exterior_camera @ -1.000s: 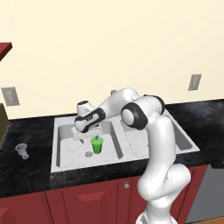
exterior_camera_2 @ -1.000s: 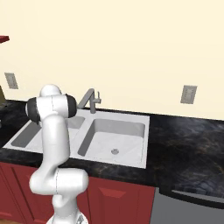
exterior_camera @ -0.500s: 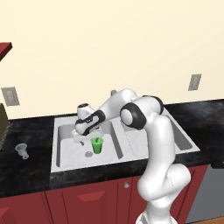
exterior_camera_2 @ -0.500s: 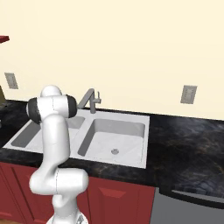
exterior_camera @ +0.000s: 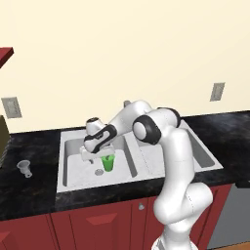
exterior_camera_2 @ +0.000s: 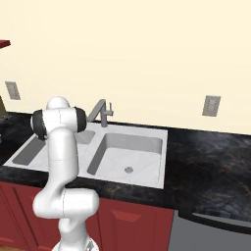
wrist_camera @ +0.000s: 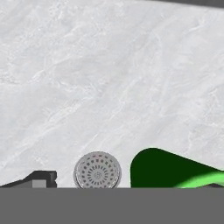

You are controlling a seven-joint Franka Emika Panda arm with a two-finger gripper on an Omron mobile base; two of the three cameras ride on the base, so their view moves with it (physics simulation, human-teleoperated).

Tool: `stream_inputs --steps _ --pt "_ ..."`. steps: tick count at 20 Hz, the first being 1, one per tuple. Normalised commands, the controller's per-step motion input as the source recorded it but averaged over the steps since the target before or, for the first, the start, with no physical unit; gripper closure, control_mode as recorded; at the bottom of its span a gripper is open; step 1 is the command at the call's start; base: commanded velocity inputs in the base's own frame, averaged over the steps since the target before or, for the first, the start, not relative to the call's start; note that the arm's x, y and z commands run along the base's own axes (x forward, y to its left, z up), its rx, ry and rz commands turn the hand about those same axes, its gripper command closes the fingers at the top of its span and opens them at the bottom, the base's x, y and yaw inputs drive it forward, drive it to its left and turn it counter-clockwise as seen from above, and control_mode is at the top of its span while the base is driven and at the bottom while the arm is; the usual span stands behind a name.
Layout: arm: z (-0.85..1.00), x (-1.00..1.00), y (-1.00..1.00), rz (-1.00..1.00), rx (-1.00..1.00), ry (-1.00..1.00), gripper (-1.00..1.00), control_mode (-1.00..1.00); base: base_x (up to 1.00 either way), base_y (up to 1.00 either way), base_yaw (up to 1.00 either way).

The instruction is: Move any existing items from the left basin to the right basin for drying. Then move the measuring cup from the counter to the left basin of the sink for washing.

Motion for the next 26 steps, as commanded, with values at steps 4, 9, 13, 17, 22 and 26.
stream_inputs --steps 4,9,13,17,22,26 --pt "-0.08 0.00 0.00 0.00 0.00 0.00 1.00 -1.00 0.00 0.00 0.00" --pt "0.00 0.00 0.00 0.00 0.00 0.00 1.00 -1.00 0.00 0.00 0.00" --pt "0.00 -0.15 0.00 0.00 0.00 -0.03 1.00 -1.00 0.00 0.00 0.00" --pt "0.03 -0.34 0.00 0.00 0.00 -0.09 1.00 -1.00 0.00 0.00 0.00" --pt "0.38 -0.45 0.00 0.00 0.00 -0.14 1.00 -1.00 0.00 0.00 0.00" --pt "0.62 -0.40 -0.04 0.00 0.00 -0.09 1.00 -1.00 0.00 0.00 0.00"
